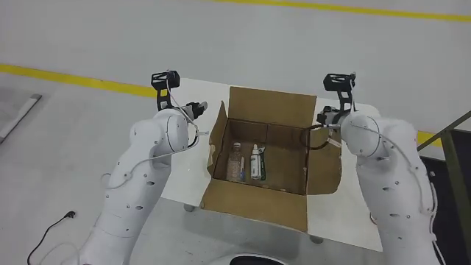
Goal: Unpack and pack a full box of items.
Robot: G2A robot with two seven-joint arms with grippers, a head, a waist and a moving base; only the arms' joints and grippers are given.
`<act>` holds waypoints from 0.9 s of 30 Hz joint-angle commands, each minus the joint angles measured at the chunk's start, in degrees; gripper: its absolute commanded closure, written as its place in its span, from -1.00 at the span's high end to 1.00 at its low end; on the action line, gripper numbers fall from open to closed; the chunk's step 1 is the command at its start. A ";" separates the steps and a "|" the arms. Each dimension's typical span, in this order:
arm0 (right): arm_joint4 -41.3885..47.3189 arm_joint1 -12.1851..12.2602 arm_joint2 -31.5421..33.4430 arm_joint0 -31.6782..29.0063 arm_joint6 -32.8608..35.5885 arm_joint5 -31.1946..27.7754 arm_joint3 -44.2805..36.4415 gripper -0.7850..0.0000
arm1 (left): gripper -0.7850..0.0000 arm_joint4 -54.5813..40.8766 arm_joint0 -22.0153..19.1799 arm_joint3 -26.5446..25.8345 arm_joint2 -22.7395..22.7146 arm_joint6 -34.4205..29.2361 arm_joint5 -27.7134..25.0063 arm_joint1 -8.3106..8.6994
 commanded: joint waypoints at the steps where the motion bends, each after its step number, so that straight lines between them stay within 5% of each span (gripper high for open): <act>1: -3.95 0.73 5.50 -3.36 1.93 -1.64 -4.05 -1.00 | 1.00 0.00 0.00 0.00 0.00 0.00 0.00 0.00; 7: -9.14 2.34 16.57 -9.92 6.83 -9.74 -7.66 -1.00 | 1.00 0.00 0.00 0.00 0.00 0.00 0.00 0.00; 13: -11.90 3.69 22.42 -14.63 8.80 -21.25 -1.08 -0.54 | 1.00 0.00 0.00 0.00 0.00 0.00 0.00 0.00; 17: -9.29 4.32 23.99 -16.48 8.80 -26.11 4.52 -0.14 | 1.00 0.00 0.00 0.00 0.00 0.00 0.00 0.00; 27: -4.68 5.80 21.80 -18.60 8.80 -28.93 14.41 -0.03 | 1.00 0.00 0.00 0.00 0.00 0.00 0.00 0.00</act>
